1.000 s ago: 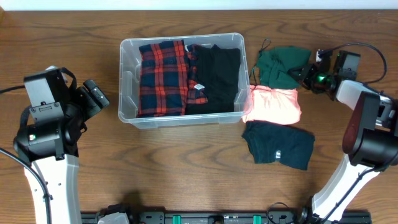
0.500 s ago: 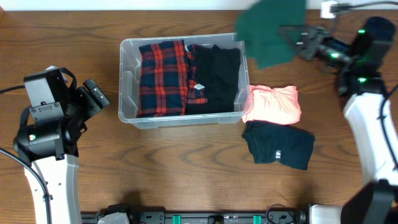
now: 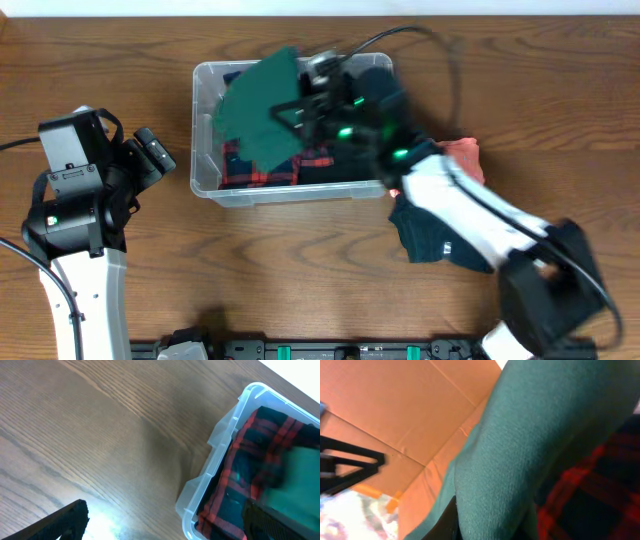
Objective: Pack container
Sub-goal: 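Carry the green garment with the right gripper into the bin's left side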
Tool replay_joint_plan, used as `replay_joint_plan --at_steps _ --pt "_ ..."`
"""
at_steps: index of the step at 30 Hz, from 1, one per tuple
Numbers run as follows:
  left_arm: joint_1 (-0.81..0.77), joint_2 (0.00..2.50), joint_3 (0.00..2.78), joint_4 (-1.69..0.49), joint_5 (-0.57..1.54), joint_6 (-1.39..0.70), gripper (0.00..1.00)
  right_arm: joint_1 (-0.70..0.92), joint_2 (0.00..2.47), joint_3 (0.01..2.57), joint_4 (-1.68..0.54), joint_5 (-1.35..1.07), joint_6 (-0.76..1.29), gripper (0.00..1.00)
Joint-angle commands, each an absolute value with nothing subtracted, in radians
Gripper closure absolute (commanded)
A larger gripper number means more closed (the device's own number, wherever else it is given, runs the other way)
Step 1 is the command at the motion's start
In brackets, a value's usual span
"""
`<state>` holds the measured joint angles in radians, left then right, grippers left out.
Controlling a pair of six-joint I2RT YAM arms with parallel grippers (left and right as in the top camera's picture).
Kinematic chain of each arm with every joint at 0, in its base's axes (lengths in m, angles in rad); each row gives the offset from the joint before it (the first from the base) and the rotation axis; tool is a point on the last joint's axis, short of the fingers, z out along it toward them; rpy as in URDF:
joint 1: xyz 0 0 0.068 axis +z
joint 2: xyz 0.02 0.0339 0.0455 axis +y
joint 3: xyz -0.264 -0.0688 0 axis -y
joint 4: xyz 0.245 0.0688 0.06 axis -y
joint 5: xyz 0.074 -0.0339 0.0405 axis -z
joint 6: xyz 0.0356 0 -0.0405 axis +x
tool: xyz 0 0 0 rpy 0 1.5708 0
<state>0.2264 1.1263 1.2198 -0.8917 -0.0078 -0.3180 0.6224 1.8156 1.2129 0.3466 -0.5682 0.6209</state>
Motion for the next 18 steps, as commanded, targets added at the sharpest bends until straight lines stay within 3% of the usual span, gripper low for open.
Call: replay_joint_plan --at_steps 1,7,10,12,15,18 --pt "0.231 1.130 1.221 -0.894 -0.019 -0.327 0.02 0.660 1.913 1.215 0.420 -0.463 0.692 0.99" --pt "0.231 1.130 1.221 -0.894 -0.020 -0.327 0.02 0.666 2.047 1.215 0.364 -0.408 0.702 0.99" --pt "0.231 1.130 1.221 -0.894 -0.019 -0.327 0.02 0.659 2.049 1.216 0.334 -0.408 0.681 0.94" --pt "0.231 1.130 1.221 -0.894 -0.020 -0.327 0.02 0.659 2.029 1.216 0.334 -0.407 0.667 0.81" --pt "0.231 1.130 1.221 -0.894 -0.020 -0.327 0.02 0.653 1.965 1.216 0.305 -0.406 0.619 0.53" --pt "0.231 1.130 1.221 -0.894 -0.019 -0.327 0.02 0.624 1.847 1.216 0.191 -0.365 0.561 0.36"
